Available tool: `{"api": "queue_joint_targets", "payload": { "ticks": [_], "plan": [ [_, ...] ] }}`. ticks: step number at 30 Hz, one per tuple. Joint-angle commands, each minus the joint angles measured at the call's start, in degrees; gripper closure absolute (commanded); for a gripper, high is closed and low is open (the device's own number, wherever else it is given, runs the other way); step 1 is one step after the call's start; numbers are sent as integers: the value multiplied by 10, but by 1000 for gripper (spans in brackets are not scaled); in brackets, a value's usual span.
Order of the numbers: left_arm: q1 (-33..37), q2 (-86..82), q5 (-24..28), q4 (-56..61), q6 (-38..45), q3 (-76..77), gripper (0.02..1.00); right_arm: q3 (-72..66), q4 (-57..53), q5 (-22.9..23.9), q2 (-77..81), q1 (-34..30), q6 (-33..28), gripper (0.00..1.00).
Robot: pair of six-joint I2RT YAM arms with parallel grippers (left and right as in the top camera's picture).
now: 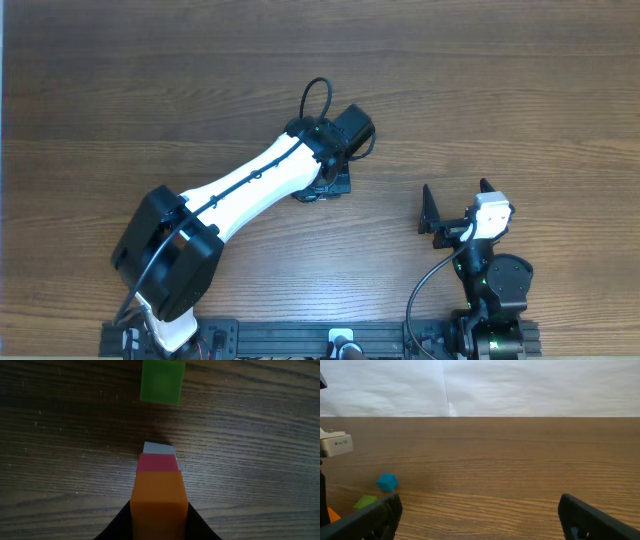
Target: Stack Cubes
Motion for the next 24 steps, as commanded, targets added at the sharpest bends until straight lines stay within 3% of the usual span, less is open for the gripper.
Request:
{"api": "queue_joint_targets", "payload": {
  "ticks": [1, 24],
  "plan": [
    [-2, 11, 5, 2, 9, 4, 853, -5, 2, -6, -6, 3, -1, 9],
    [-2, 11, 3, 2, 9, 4, 680, -5, 2, -6, -6, 3, -1, 9]
  ]
}}
